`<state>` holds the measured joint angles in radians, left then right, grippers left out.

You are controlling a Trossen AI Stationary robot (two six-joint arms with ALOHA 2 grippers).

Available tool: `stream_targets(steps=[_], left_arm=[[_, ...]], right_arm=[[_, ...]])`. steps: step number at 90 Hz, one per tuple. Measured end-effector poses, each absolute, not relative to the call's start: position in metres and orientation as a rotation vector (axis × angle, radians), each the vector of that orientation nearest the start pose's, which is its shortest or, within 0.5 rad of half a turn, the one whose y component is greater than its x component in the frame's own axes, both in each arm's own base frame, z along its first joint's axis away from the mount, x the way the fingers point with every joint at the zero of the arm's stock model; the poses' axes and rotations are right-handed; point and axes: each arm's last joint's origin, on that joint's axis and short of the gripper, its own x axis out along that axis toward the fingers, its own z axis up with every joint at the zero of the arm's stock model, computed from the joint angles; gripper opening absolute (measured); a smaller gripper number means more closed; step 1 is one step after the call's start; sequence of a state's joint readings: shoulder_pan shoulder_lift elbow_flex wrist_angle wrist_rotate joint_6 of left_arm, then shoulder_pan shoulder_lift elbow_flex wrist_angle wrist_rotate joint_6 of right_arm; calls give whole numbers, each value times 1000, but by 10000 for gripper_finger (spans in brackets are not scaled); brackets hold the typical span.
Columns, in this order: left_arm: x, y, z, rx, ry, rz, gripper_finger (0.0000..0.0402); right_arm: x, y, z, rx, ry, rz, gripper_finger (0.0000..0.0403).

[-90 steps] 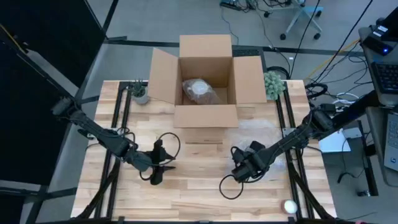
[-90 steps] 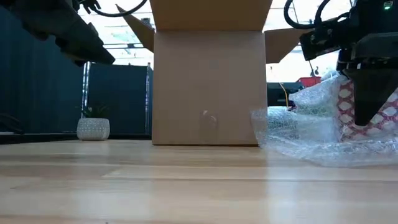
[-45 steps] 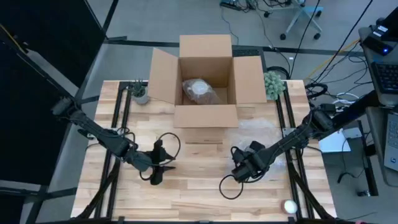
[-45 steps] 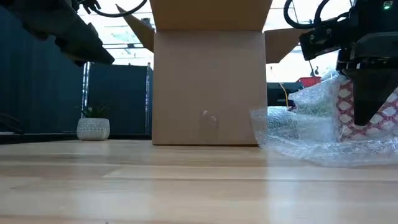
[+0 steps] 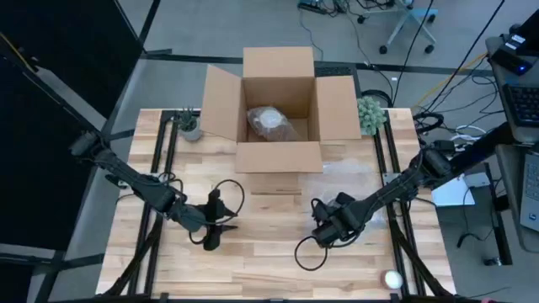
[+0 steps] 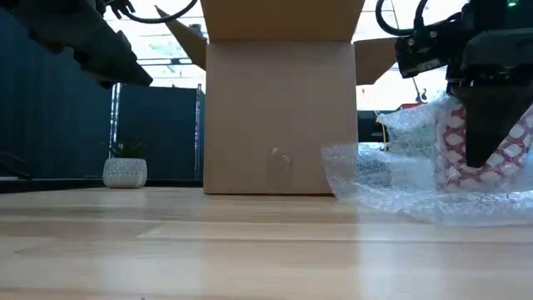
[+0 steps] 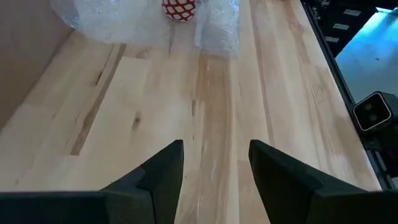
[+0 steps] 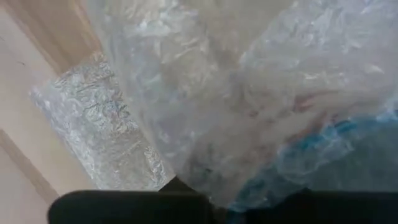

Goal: Wrap mug
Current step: Wrap the red mug with the bubble wrap

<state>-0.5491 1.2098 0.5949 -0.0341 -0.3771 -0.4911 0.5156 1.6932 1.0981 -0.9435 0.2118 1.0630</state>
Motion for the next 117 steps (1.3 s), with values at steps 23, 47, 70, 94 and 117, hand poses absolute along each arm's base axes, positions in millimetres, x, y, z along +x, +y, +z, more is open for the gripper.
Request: stream_targets(steps=[23, 47, 70, 94, 117], left_arm=[[208, -115, 201, -186, 603, -19, 171], [208, -115, 201, -187, 601, -20, 171], [208, -115, 201, -187, 601, -21, 171], [208, -115, 201, -188, 603, -24, 171], [207, -115, 201, -189, 604, -28, 171]], right_arm=[[260, 144, 183, 420, 1311, -529, 9], [278, 160, 184, 412, 1317, -477, 4], [313, 182, 184, 282, 1397, -441, 3], [334, 206, 190, 324, 1360, -328, 6], [333, 213, 185, 340, 1355, -360, 9]])
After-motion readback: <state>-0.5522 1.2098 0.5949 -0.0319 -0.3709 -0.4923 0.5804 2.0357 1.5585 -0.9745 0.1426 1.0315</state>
